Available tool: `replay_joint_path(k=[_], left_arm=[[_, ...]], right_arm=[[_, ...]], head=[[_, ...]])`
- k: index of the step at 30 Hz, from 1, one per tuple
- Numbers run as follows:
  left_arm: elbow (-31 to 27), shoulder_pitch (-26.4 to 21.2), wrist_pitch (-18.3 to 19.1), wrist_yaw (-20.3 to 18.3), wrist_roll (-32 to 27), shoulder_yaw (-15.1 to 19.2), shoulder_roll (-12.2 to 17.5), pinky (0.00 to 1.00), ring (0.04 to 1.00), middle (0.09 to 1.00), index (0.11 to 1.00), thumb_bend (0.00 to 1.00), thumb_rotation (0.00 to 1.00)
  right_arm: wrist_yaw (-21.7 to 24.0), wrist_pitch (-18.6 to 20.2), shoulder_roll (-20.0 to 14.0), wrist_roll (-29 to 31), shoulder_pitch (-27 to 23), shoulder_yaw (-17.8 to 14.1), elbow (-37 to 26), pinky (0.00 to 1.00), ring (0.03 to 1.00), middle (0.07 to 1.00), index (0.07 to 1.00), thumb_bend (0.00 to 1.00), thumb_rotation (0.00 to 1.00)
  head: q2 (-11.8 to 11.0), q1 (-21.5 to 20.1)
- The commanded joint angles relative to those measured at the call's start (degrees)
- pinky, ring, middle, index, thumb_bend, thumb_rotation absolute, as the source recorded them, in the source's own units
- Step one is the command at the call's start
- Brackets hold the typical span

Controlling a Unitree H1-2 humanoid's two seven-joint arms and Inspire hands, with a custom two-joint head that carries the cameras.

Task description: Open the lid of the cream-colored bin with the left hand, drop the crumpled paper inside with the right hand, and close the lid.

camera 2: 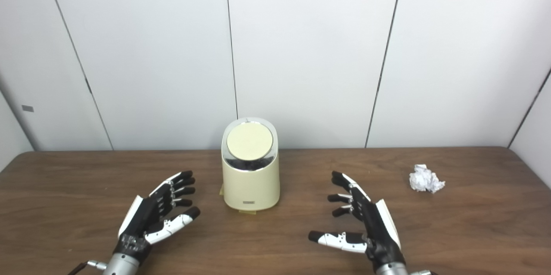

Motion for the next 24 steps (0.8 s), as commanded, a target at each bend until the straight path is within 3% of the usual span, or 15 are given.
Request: replay_joint_path(k=[1,13,19,24], left_arm=[[-1.1,-1.2,-0.7,0.0,-0.8,0.0,0.0,0.72,0.811,0.85,0.893,0.74,0.32],[-0.9,-1.4,-1.1,0.1,-0.8,0.0,-0.1,0.71,0.804,0.848,0.89,0.73,0.32],[-2.5,-3.2,-1.5,2.4,-0.2,0.4,-2.2,0.7,0.803,0.851,0.889,0.73,0.34],[-3.7,-6.2,1.0,5.3,2.0,0.8,-4.0,0.72,0.826,0.882,0.938,0.73,0.37]], right_arm=[[0.0,-1.9,-0.4,0.0,-1.7,0.0,-1.4,0.56,0.723,0.862,0.857,0.82,0.18],[-0.3,-2.0,-0.2,-0.5,-1.9,0.0,-1.2,0.56,0.716,0.861,0.856,0.82,0.16],[-0.2,-2.5,-0.4,-0.5,-2.2,0.1,-0.2,0.55,0.71,0.863,0.853,0.82,0.15],[-0.3,-2.1,-0.3,-0.9,-2.2,0.3,-0.1,0.56,0.702,0.854,0.849,0.81,0.14]], head=[[0.0,-0.1],[-0.2,-0.2],[-0.5,0.0],[-0.6,0.0]])
